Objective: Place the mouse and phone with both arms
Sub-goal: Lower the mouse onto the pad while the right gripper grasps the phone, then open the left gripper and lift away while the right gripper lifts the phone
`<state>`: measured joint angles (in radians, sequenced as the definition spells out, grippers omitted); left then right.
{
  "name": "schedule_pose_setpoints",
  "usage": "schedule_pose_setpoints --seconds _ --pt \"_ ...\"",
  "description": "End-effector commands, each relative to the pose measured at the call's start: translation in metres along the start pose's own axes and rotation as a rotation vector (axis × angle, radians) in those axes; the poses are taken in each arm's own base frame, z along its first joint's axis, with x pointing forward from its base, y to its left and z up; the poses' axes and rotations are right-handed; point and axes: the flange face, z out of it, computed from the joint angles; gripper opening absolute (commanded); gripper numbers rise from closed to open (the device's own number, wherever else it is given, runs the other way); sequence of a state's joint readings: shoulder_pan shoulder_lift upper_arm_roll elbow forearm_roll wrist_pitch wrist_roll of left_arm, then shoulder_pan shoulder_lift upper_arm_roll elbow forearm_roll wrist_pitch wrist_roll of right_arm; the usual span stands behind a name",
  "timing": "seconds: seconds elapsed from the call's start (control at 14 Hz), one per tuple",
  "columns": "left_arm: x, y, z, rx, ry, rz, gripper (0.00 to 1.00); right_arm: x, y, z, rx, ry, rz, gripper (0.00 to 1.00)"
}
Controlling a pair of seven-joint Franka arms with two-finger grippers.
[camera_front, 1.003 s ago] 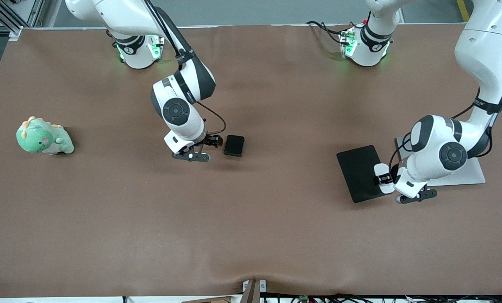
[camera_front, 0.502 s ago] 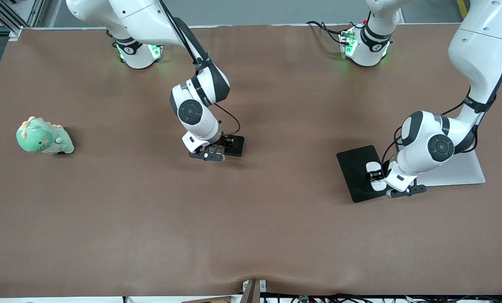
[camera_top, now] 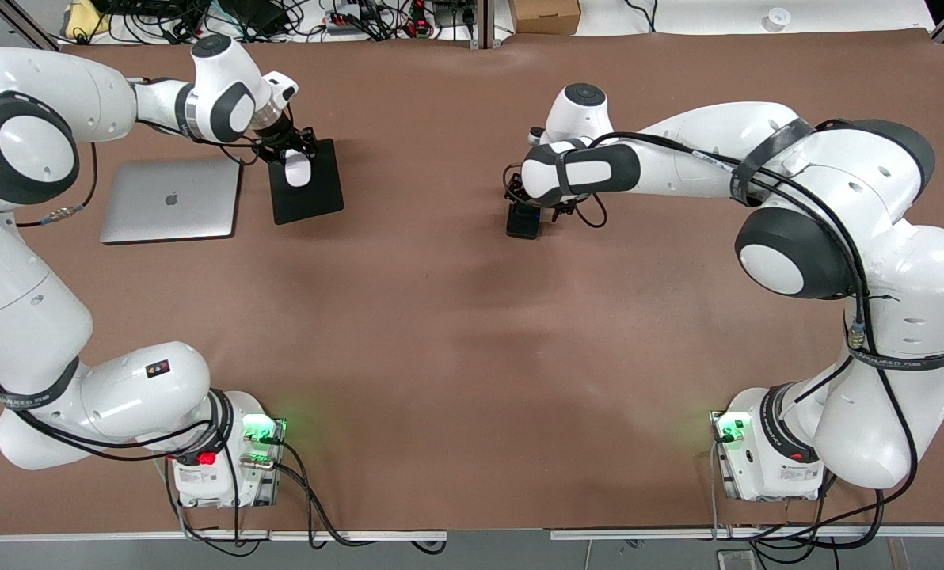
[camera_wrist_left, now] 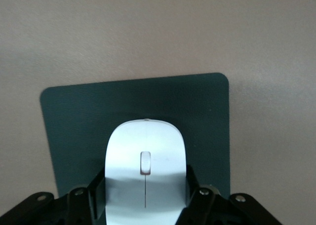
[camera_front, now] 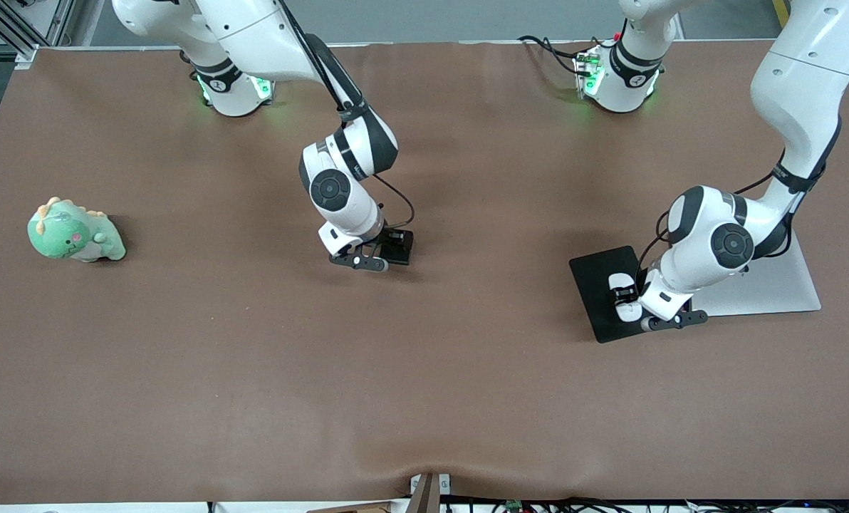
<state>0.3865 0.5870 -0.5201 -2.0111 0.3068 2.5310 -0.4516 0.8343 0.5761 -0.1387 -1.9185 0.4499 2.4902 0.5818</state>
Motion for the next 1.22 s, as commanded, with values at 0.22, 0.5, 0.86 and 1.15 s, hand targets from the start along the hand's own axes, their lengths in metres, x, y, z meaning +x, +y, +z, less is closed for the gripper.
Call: schedule_pose_setpoints --seconds 0.22,0.5,0.86,1.15 --pt "-0.002 0.009 0.004 -0.03 0.024 -0.002 0.63 -0.009 -0.017 0.017 0.016 0.014 0.052 1.0" --pt "-0.003 0.016 0.0 -0.027 0.031 0.004 1.0 -0.012 -0.021 0.026 0.012 0.018 0.063 1.0" --pt "0.013 0.036 -0.065 -0.013 0.121 0.035 1.0 -0.014 -0.027 0.028 0.014 0.033 0.067 0.26" --pt "0.028 0.051 -0.182 0.08 0.198 0.06 1.0 -0.006 -0.023 0.019 0.016 0.034 0.076 0.0"
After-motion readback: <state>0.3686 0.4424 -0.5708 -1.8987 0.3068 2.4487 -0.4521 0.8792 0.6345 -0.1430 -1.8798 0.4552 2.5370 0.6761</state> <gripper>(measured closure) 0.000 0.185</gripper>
